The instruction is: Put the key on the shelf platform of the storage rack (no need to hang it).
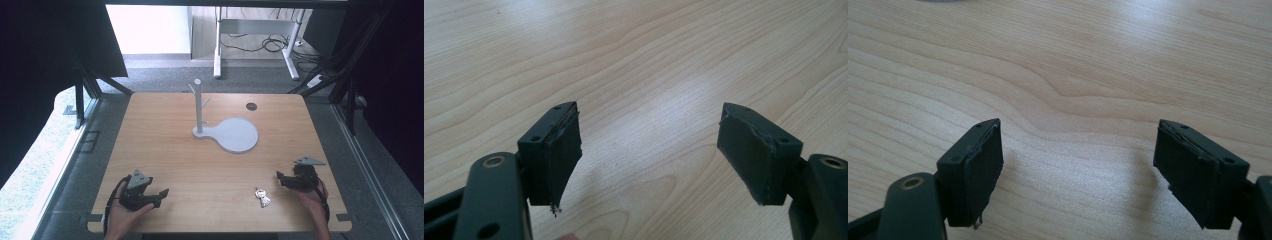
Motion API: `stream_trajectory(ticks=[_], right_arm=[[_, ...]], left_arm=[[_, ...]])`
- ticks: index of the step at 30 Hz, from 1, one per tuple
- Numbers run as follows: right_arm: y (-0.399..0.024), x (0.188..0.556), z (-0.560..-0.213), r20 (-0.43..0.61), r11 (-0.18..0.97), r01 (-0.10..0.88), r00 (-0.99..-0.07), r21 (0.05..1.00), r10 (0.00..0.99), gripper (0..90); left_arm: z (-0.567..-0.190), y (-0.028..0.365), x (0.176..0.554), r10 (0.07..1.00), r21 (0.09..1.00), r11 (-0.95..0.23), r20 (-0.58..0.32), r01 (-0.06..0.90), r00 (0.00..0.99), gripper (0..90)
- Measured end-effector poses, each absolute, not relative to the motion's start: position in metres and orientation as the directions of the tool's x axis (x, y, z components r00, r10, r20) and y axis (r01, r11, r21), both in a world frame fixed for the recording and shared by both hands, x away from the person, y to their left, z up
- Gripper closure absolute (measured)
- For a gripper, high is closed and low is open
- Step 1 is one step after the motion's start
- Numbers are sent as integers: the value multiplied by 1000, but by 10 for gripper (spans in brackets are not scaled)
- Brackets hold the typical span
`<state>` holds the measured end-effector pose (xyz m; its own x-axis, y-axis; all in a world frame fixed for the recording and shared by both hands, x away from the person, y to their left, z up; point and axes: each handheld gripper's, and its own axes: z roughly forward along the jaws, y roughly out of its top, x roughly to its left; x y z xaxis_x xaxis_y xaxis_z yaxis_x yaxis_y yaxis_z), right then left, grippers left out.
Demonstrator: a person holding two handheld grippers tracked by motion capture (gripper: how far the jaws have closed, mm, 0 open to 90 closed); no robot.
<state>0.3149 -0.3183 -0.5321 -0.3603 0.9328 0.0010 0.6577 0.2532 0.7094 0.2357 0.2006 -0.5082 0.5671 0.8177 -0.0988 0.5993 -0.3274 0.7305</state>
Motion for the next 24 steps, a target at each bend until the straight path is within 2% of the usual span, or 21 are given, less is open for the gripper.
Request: stream_trajectory(ticks=[3, 12, 24], right_arm=[[-320, 314, -531, 26, 230, 662, -353, 713, 935, 215], [-320, 310, -526, -8, 248, 631, -358, 735, 934, 259], [-323, 309, -524, 52, 208, 644, -360, 736, 931, 264]], left_arm=[[-509, 200, 236, 815, 729, -333, -97, 598, 572, 258], [-507, 200, 235, 812, 728, -337, -96, 597, 576, 258], [-506, 199, 235, 807, 728, -346, -92, 593, 583, 258]])
